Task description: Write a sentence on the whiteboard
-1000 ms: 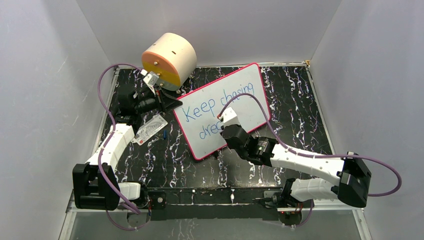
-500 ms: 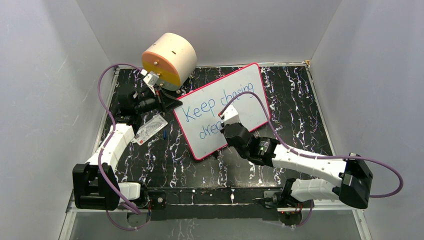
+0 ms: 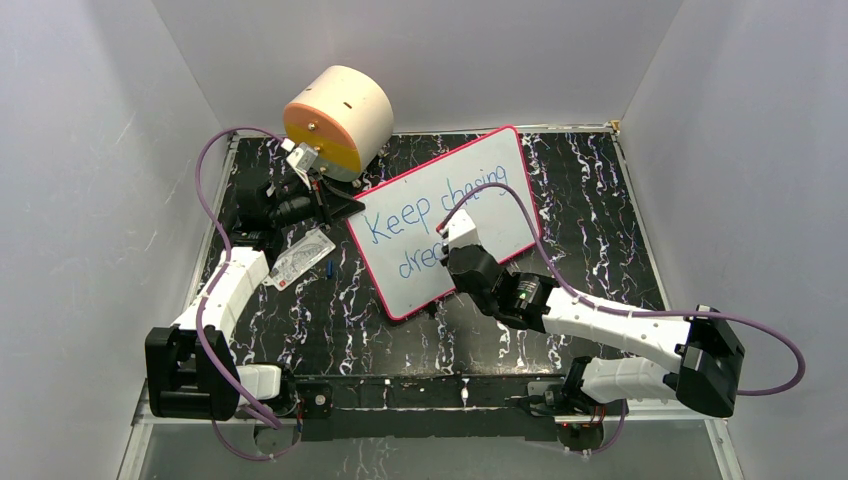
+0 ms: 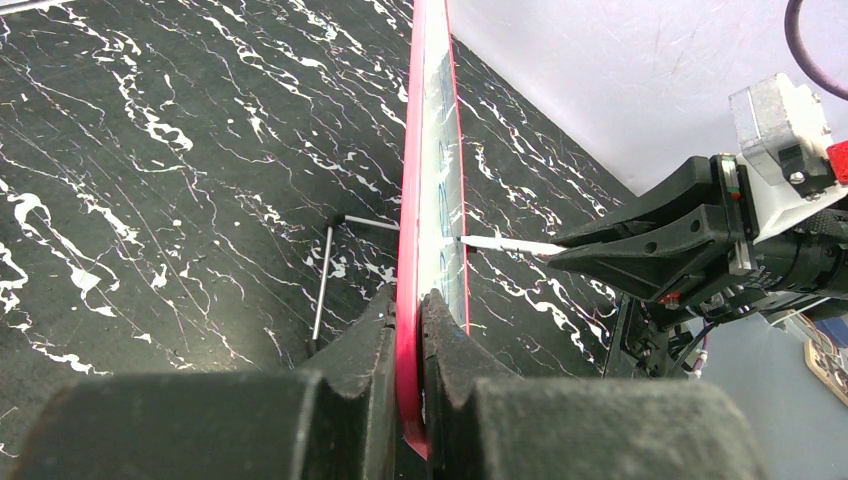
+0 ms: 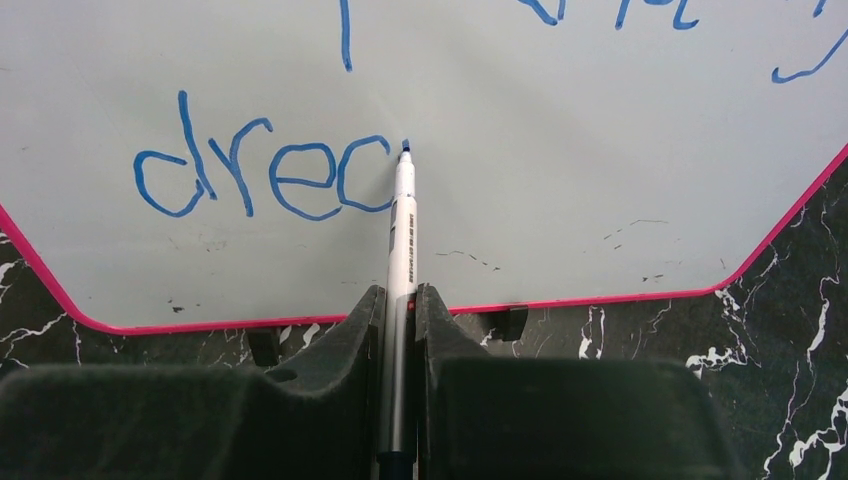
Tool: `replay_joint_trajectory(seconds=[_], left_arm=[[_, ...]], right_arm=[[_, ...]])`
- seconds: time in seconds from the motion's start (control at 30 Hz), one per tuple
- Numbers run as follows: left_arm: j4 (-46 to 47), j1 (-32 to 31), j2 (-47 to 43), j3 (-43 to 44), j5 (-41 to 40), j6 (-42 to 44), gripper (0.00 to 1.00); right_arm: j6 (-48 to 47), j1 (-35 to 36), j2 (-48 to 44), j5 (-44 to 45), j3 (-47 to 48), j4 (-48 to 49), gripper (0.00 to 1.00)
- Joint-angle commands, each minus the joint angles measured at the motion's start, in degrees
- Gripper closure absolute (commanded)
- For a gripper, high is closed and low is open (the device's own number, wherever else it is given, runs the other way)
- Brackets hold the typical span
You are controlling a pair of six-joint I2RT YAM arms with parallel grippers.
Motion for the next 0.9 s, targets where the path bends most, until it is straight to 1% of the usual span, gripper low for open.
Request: replay_joint_trajectory(seconds=[0.0, 0.33, 0.47, 0.67, 0.87], left_arm=[[-4.2, -1.6, 1.5, -0.9, -0.4, 5.6, 1.00], [-4.2, -1.6, 1.7, -0.9, -0.4, 5.6, 1.00], [-4.2, -1.6, 1.7, -1.0, -0.5, 5.6, 1.00], [-4.2, -1.6, 1.7, -1.0, -0.6, 5.6, 1.00], [-4.3, -1.6, 1.7, -1.0, -0.7, 5.7, 1.00]], right_arm=[[1.9, -0.4, 0.3, -0.8, 0.7, -2.0, 1.00], [3.2, -0.4, -0.9, -1.6, -0.6, -4.9, 1.00], [3.3, -0.4, -0.7, -0.5, -0.7, -5.1, 1.00], [3.3, -0.6, -1.3, 1.9, -0.7, -4.4, 1.00], [2.9, -0.7, -3.5, 2.0, -1.1, -2.4, 1.00]])
